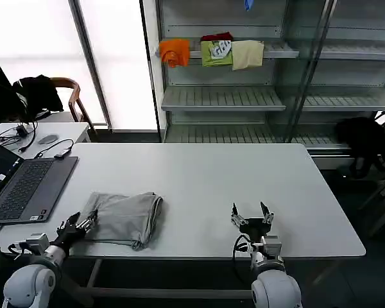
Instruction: Fold and organize the clothes.
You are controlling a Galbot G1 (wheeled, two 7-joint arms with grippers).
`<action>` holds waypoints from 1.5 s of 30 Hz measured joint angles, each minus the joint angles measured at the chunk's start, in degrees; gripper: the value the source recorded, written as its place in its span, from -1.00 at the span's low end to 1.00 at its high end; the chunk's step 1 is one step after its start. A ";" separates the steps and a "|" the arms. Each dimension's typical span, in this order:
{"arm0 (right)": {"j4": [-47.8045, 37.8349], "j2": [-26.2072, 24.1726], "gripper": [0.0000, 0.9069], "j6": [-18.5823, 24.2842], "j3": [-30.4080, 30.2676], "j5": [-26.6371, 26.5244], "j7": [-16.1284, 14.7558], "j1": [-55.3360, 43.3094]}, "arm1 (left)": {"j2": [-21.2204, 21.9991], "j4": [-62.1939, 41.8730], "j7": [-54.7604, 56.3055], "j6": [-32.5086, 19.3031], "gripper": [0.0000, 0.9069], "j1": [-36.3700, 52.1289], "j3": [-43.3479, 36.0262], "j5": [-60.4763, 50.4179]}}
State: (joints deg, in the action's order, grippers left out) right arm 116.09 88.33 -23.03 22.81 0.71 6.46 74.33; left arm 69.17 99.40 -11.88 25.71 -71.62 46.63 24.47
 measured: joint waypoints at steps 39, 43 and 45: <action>-1.75 -2.03 1.00 2.78 0.94 -4.16 -0.21 1.06 | -18.97 0.68 -6.18 -3.63 -0.98 7.28 7.96 -13.46; -2.79 -2.61 1.00 3.48 0.97 -4.56 -0.16 1.03 | -22.66 1.65 -6.75 -2.82 -0.96 8.35 8.05 -15.30; -3.30 -2.92 1.00 3.87 0.86 -4.76 -0.08 1.21 | -23.78 2.49 -6.85 -2.10 -0.96 8.45 7.86 -15.75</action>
State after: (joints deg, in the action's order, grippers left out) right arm 112.79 85.40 -19.16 23.67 -4.06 6.38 75.53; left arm 45.39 101.89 -18.73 23.61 -63.17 54.48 8.72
